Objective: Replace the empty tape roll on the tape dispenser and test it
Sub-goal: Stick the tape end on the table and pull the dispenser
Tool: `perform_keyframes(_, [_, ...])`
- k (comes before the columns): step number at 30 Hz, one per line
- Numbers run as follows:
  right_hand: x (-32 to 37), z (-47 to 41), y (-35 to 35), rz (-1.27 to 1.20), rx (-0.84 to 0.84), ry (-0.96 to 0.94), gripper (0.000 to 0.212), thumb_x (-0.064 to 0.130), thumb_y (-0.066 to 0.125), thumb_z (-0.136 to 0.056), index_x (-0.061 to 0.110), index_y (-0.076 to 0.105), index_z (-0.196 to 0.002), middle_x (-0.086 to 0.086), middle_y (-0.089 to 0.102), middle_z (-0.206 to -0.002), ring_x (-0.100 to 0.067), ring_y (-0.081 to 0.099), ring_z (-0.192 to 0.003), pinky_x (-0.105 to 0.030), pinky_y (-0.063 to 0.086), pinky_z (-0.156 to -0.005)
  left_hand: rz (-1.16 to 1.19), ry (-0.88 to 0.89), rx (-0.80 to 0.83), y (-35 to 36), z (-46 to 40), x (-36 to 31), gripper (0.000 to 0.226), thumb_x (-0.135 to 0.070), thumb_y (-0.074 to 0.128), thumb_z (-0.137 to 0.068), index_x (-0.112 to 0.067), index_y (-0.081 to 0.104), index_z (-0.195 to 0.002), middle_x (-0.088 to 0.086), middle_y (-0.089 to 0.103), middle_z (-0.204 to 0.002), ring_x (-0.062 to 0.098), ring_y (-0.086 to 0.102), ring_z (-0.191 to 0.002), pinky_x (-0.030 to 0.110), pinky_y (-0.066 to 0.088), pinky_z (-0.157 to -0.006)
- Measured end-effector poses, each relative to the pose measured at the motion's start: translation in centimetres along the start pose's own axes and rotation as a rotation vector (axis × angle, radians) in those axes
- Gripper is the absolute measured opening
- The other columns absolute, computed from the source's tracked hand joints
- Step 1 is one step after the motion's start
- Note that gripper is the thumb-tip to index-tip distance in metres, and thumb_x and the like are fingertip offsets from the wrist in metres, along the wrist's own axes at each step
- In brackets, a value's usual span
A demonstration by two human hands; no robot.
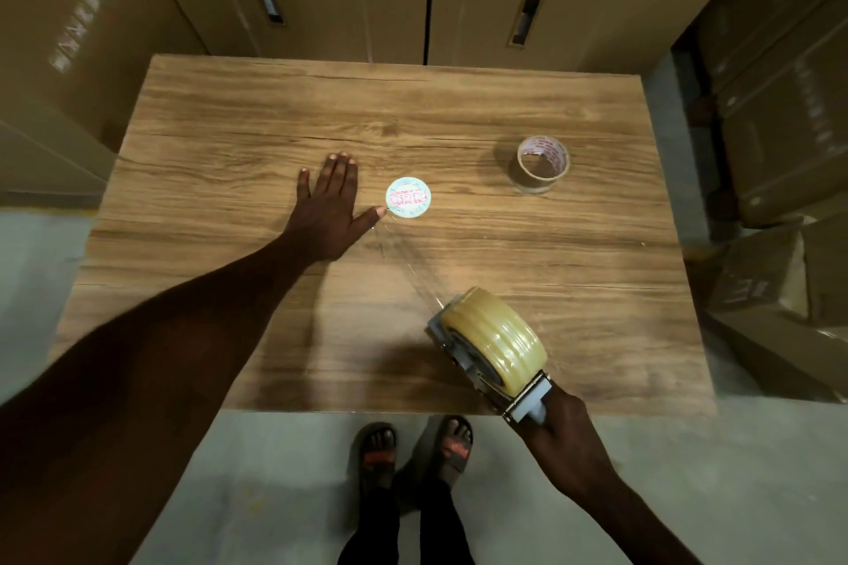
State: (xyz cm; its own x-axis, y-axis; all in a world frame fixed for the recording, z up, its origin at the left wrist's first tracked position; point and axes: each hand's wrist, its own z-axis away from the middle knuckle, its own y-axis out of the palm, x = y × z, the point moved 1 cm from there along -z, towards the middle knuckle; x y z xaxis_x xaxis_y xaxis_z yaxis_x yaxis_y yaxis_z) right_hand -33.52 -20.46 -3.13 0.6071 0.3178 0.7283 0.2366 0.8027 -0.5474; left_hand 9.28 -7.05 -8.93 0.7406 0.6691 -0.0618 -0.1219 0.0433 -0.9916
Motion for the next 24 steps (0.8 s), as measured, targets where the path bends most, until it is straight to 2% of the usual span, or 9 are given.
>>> perform_keyframes(2, [-0.8, 1.0, -0.4, 0.013, -0.013, 0.036, 0.030, 0.008, 0.074, -0.089, 0.036, 0.065, -0.087, 0.011, 0.073, -0.073, -0.010, 0.068, -0.063, -0.037, 0.050, -0.056, 0.001, -0.002, 0.003, 0.0, 0.0, -0.1, 0.097, -0.077, 0.018, -0.093, -0.004, 0.015, -0.158, 0.015, 0.013, -0.167, 0.028, 0.010, -0.155, 0.063, 0.013, -0.119])
perform_keyframes(6, [-2.2, 3.0, -1.4, 0.014, -0.014, 0.093, 0.028, 0.007, 0.075, -0.088, 0.031, 0.071, -0.100, 0.011, 0.077, -0.082, -0.011, 0.073, -0.071, -0.045, 0.057, -0.064, 0.007, -0.005, 0.018, 0.0, -0.1, -0.1, 0.097, -0.077, 0.017, -0.093, -0.005, 0.013, -0.158, 0.014, 0.011, -0.168, 0.027, 0.007, -0.156, 0.063, 0.012, -0.119])
perform_keyframes(9, [-2.5, 3.8, -1.6, 0.030, -0.005, 0.091, 0.026, 0.008, 0.075, -0.088, 0.031, 0.070, -0.097, 0.003, 0.076, -0.078, -0.017, 0.070, -0.066, -0.046, 0.054, -0.061, 0.021, -0.013, 0.036, -0.2, -0.1, -0.2, 0.098, -0.078, 0.016, -0.092, -0.006, 0.011, -0.158, 0.013, 0.008, -0.168, 0.026, 0.004, -0.156, 0.062, 0.009, -0.120])
perform_keyframes(11, [-2.2, 3.8, -1.6, 0.034, -0.005, 0.087, 0.025, 0.010, 0.074, -0.089, 0.033, 0.069, -0.096, 0.007, 0.076, -0.078, -0.014, 0.069, -0.065, -0.040, 0.053, -0.059, 0.018, -0.010, 0.037, -0.2, -0.1, -0.2, 0.098, -0.078, 0.015, -0.092, -0.006, 0.011, -0.158, 0.013, 0.008, -0.168, 0.026, 0.004, -0.156, 0.062, 0.009, -0.120])
perform_keyframes(13, [-1.8, 3.7, -1.6, 0.028, -0.003, 0.096, 0.027, 0.011, 0.075, -0.089, 0.036, 0.067, -0.096, 0.016, 0.075, -0.081, -0.006, 0.069, -0.067, -0.027, 0.051, -0.059, 0.014, -0.004, 0.045, -0.2, -0.1, -0.2, 0.099, -0.078, 0.014, -0.091, -0.006, 0.012, -0.158, 0.014, 0.009, -0.168, 0.027, 0.005, -0.156, 0.063, 0.011, -0.119])
perform_keyframes(19, [-1.4, 4.0, -1.7, 0.040, -0.015, 0.117, 0.012, 0.022, 0.073, -0.087, 0.025, 0.070, -0.099, 0.013, 0.075, -0.084, -0.006, 0.071, -0.074, -0.039, 0.056, -0.067, -0.024, 0.015, 0.057, -0.4, -0.3, -0.3, 0.099, -0.078, 0.016, -0.091, -0.003, 0.017, -0.156, 0.019, 0.017, -0.165, 0.033, 0.015, -0.154, 0.066, 0.018, -0.115])
perform_keyframes(22, [-1.4, 4.0, -1.5, 0.040, -0.026, 0.084, 0.023, 0.037, 0.067, -0.084, 0.024, 0.071, -0.102, 0.010, 0.077, -0.089, -0.007, 0.074, -0.082, -0.041, 0.059, -0.070, -0.035, 0.004, 0.082, -0.4, -0.2, -0.1, 0.100, -0.078, 0.016, -0.091, -0.002, 0.017, -0.156, 0.020, 0.018, -0.165, 0.034, 0.016, -0.154, 0.067, 0.018, -0.115])
perform_keyframes(24, [-1.5, 4.1, -1.4, 0.043, -0.029, 0.083, 0.026, 0.039, 0.065, -0.084, 0.023, 0.071, -0.103, 0.010, 0.077, -0.092, -0.009, 0.074, -0.086, -0.042, 0.059, -0.072, -0.037, -0.006, 0.101, -0.5, -0.4, -0.2, 0.101, -0.079, 0.014, -0.090, -0.002, 0.016, -0.156, 0.020, 0.016, -0.165, 0.034, 0.014, -0.154, 0.066, 0.017, -0.115])
